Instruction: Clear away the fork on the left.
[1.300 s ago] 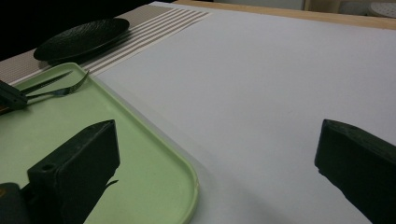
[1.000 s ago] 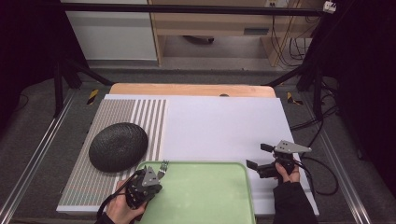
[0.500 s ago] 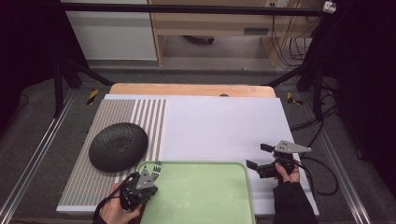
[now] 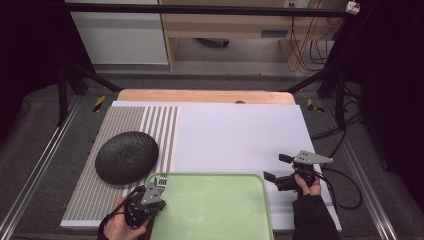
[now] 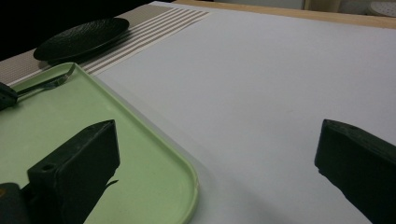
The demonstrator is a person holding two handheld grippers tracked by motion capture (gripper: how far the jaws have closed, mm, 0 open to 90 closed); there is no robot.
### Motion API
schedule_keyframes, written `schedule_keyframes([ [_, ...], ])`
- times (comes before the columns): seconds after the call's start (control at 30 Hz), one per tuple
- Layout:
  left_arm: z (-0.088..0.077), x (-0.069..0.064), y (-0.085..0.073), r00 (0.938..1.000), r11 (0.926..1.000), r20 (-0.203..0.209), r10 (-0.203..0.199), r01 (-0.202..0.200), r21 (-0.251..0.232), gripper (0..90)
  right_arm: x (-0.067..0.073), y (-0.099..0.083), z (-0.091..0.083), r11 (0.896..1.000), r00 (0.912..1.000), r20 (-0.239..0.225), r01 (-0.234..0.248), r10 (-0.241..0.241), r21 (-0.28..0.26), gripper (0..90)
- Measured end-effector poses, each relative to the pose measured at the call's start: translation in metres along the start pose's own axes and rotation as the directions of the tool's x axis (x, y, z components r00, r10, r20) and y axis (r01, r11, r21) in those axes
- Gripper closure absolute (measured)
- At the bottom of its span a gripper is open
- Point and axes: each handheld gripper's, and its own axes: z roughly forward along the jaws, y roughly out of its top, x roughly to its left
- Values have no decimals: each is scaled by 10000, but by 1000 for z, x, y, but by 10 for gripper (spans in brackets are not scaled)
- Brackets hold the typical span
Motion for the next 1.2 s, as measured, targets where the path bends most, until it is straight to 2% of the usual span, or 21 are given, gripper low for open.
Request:
schedule_keyframes([
  [0.1,-4,2,0,9999,9997,-50,-124,123,-219,754,0,0,0,10000,10000,-10,14,-14,-37,4],
  [0.2,-8,5,1,9999,9985,-99,-14,9,-555,638,0,0,0,10000,10000,-7,22,-22,-31,4],
  [0.37,-12,8,2,9995,9961,-288,-114,88,-878,391,0,0,0,10000,10000,-3,40,-40,-23,4],
  [0.43,-13,10,2,9992,9952,-363,-163,127,-970,332,0,0,0,10000,10000,-14,20,-20,-42,4],
  [0.57,-16,13,1,9985,9911,-550,36,-109,-1325,204,0,0,0,10000,10000,-21,28,-28,-48,4],
  [0.73,-17,17,0,9971,9888,-706,279,-378,-1440,100,0,0,0,10000,10000,-28,16,-17,-52,3],
  [0.9,-19,19,0,9948,9854,-870,528,-660,-1571,56,0,0,0,10000,10000,-16,27,-27,-67,3],
  [0.97,-21,19,-1,9916,9824,-844,980,-1099,-1508,20,0,0,0,10000,10000,-14,31,-31,-61,4],
  [1.1,-22,20,-2,9885,9786,-898,1219,-1348,-1552,15,0,0,-1,10000,10000,6,53,-53,-73,4],
  [1.2,-25,23,-3,9810,9744,-1102,1599,-1747,-1417,14,0,0,-1,10000,10000,31,55,-55,-80,4],
])
